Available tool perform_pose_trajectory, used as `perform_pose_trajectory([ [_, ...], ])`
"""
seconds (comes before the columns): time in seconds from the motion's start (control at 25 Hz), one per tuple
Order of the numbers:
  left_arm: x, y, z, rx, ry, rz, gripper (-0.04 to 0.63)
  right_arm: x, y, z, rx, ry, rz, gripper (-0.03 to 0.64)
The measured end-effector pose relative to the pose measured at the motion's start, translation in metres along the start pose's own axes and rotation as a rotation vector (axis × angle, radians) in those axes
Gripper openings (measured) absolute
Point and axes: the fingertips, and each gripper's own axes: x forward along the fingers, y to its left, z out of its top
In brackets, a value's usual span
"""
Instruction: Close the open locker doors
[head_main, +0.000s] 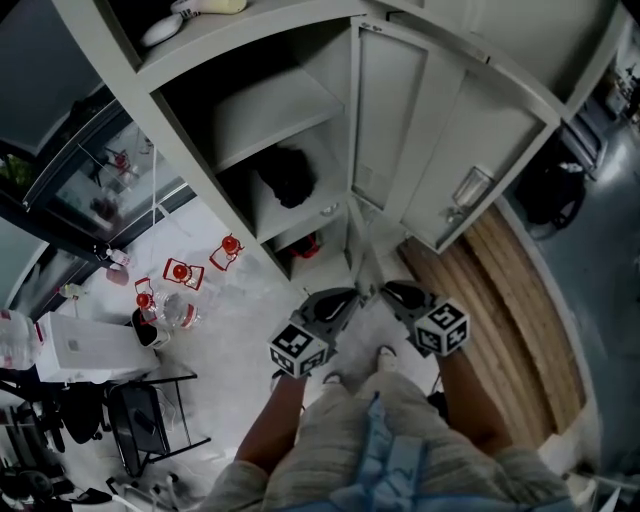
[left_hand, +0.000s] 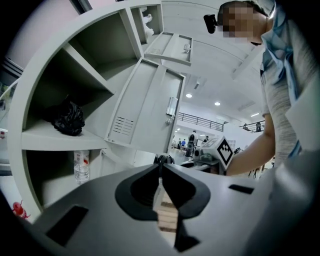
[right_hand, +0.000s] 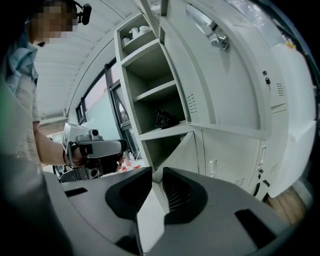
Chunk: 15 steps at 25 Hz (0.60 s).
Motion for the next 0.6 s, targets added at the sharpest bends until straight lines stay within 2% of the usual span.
perform_pose_trajectory([
  [0.6, -0.063, 0.020, -0.009, -0.005, 0.010, 0.108, 0.005, 0.054, 0.059, 0.010, -0.034, 0.024, 0.070, 0.061],
])
